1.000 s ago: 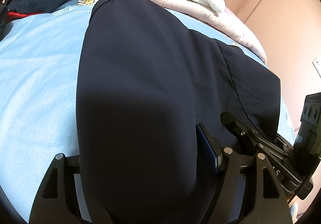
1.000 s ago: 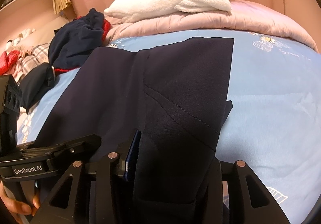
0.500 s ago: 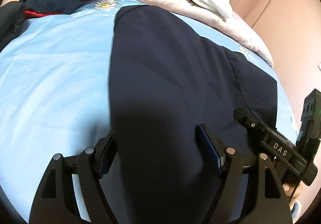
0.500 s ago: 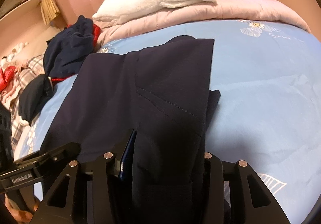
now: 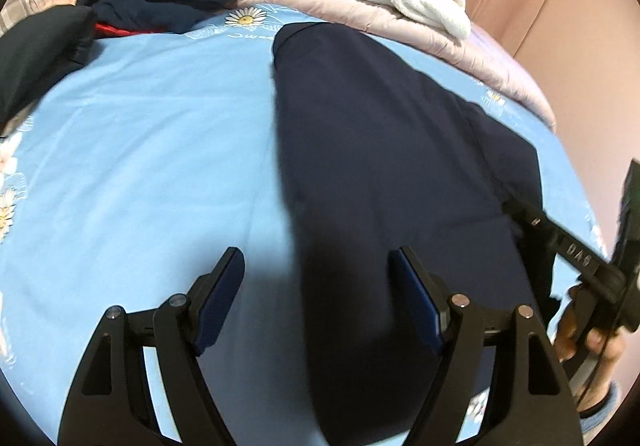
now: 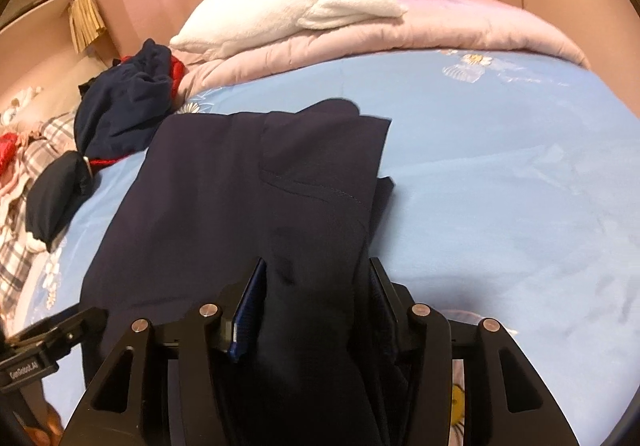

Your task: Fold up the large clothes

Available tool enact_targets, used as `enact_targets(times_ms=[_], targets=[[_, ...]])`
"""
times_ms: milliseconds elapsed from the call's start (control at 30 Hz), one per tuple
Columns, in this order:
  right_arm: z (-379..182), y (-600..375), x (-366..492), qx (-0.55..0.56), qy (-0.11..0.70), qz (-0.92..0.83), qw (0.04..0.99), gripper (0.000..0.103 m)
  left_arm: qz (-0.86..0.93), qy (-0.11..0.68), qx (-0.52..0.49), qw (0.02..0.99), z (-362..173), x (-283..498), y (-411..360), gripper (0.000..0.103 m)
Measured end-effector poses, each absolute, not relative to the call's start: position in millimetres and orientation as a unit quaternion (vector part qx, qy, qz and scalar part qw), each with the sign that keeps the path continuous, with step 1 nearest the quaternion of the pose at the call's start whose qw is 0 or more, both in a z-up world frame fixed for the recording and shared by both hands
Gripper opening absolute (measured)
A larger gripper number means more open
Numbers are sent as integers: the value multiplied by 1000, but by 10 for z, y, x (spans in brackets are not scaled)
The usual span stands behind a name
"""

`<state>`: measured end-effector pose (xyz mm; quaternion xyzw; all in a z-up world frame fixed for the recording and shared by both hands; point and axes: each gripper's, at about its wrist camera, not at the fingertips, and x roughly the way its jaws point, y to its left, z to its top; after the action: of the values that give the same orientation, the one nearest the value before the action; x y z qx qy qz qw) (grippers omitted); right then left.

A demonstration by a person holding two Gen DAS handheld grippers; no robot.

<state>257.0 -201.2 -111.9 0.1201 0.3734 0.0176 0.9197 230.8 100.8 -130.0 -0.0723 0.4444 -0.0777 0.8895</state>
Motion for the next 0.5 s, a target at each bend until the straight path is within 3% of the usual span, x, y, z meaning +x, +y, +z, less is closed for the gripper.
enact_targets(times_ms=[500], targets=[[-875,-1871,2023,54,328,8,943,49,-77,430,-24,899,-1188,1741,961,75]])
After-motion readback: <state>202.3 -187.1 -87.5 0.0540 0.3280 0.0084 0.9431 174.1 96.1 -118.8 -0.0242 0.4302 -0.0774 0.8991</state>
